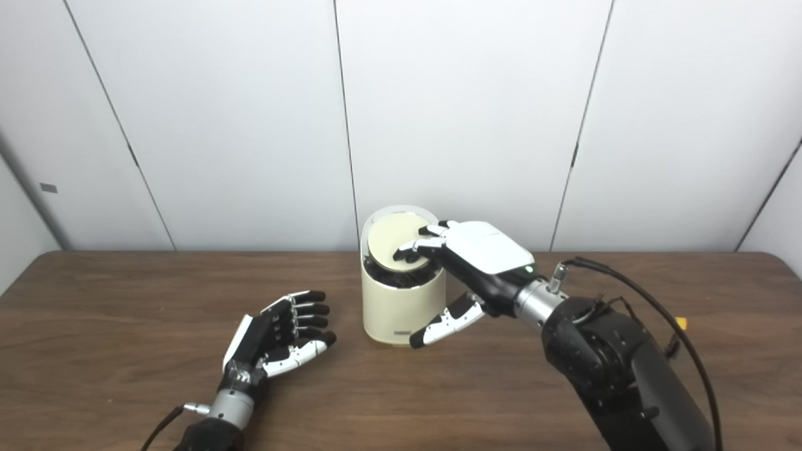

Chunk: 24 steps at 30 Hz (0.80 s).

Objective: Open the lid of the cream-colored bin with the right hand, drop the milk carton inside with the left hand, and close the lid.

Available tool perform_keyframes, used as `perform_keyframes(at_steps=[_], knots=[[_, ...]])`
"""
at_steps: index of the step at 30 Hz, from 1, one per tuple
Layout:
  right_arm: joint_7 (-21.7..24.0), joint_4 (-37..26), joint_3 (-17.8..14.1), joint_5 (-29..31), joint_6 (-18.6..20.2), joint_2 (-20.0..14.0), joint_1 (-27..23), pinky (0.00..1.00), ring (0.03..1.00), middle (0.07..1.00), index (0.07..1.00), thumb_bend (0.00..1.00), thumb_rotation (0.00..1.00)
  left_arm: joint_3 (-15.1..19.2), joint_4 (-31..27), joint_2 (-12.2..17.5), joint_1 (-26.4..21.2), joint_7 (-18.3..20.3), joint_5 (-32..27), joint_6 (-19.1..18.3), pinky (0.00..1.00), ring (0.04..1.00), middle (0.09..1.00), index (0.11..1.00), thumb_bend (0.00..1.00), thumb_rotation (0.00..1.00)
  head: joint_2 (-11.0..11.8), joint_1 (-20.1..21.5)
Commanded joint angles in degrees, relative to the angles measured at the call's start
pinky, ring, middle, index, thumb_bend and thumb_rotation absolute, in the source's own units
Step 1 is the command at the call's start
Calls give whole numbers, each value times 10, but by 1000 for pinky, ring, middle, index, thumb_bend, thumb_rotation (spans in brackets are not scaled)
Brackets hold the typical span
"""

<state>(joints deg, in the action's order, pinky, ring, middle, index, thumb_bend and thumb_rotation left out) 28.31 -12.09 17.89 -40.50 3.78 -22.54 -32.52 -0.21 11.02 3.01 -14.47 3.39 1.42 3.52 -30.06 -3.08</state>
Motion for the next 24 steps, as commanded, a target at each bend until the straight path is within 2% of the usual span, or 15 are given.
perform_keyframes(at_steps=[1, 8, 13, 18, 24], knots=[[-7, -19, -9, 3, -6, -4, -18, 958, 948, 804, 807, 719, 426, -2, -19, 0, -10, -2, 2, 14, 628, 667, 694, 755, 607, 28, -2, -1], [-13, -11, -6, 4, -18, -1, -23, 928, 941, 821, 813, 717, 415, -3, -17, -1, -10, -3, -1, 16, 622, 664, 693, 755, 606, 22, -1, -4], [-17, -3, -5, 2, -15, 8, -26, 968, 956, 823, 811, 734, 406, -3, -16, -1, -11, -5, 0, 17, 644, 669, 691, 757, 608, 17, -2, -5], [-25, 7, 7, -30, -35, 2, -32, 935, 951, 816, 811, 727, 425, -4, -17, -2, -10, -5, 1, 20, 630, 670, 695, 758, 605, 26, -3, -7], [-15, 12, 15, -47, -42, 1, -30, 980, 972, 818, 810, 757, 409, -4, -18, -5, -9, -6, -1, 17, 616, 672, 699, 758, 609, 38, -3, -9]])
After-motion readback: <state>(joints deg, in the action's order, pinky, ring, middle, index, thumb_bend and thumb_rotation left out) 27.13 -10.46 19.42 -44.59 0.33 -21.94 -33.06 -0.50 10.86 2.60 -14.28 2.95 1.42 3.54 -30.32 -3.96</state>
